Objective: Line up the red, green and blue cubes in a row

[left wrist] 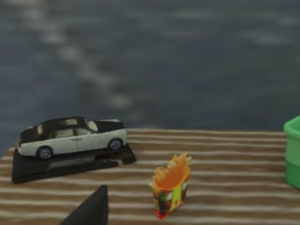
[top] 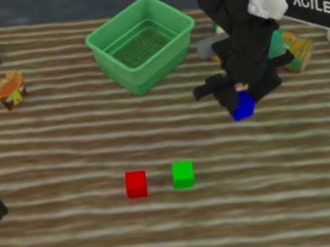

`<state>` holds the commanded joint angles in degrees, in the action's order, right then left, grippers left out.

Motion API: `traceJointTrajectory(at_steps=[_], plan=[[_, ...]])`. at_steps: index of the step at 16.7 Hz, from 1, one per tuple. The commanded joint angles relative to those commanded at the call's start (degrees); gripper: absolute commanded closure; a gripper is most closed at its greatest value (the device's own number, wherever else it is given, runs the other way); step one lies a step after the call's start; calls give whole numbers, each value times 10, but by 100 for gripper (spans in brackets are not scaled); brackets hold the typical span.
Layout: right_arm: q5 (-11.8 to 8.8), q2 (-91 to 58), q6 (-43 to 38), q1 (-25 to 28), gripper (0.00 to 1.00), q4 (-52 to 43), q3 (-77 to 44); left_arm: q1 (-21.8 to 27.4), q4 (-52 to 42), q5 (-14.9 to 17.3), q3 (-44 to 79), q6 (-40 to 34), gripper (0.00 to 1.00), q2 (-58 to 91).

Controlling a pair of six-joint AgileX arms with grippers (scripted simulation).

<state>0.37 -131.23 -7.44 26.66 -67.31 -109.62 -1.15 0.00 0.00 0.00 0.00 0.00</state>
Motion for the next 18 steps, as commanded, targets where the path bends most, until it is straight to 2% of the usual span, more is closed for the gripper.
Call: traceJointTrajectory(at_steps=[5,13,18], plan=[[0,27,-43,11,100,10,38,0,0,0,0,0,0,0],[3,161,-260,74,100,47,213,0,0,0,0,0,0,0],[3,172,-274,76,100,50,226,0,0,0,0,0,0,0]])
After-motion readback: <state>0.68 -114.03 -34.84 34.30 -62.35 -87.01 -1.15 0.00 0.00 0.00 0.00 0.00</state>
